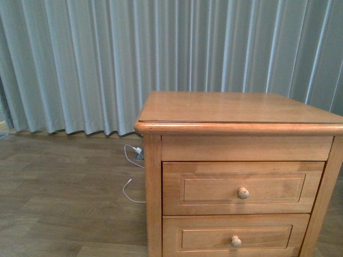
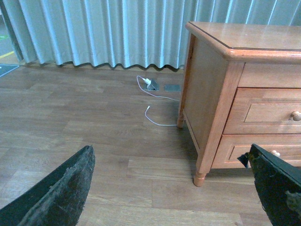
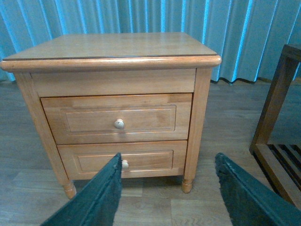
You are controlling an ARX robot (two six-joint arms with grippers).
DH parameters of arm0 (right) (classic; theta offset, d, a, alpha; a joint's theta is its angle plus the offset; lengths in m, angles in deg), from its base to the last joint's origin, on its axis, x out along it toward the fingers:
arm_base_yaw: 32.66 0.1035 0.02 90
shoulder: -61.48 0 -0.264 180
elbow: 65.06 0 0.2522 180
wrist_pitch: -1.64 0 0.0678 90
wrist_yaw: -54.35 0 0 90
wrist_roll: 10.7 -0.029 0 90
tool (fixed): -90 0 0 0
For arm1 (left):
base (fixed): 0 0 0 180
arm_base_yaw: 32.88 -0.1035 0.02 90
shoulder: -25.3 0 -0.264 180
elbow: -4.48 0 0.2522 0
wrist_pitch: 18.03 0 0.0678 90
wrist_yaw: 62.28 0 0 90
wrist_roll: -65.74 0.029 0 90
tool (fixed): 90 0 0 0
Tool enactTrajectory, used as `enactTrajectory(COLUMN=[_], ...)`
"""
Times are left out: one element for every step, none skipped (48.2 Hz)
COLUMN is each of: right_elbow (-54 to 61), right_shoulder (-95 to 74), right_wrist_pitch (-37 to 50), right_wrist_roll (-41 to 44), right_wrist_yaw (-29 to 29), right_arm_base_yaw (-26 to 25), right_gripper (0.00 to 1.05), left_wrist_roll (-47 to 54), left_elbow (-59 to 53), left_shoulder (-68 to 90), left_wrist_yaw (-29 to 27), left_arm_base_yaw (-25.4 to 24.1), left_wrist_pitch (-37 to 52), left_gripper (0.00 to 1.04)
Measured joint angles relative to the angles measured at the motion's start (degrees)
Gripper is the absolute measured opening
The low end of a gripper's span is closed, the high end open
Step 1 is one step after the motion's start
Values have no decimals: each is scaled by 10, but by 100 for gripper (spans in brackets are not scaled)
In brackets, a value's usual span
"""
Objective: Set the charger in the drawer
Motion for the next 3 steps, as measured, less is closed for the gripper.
enactTrajectory(right_elbow=[0,0,0], right_shoulder=[0,0,0], right_wrist_pitch=[0,0,0], right_wrist_roll=[0,0,0], right_wrist_yaw=[0,0,0], right_arm_base_yaw=[0,0,0], right_gripper=[67,70,74], left_wrist_roll=[0,0,0], left_elbow=[0,0,0], left_shoulder=[0,0,0], left_wrist_yaw=[0,0,0], left_arm_base_yaw=[0,0,0], left_wrist_pitch=[0,0,0], left_gripper=[99,99,99])
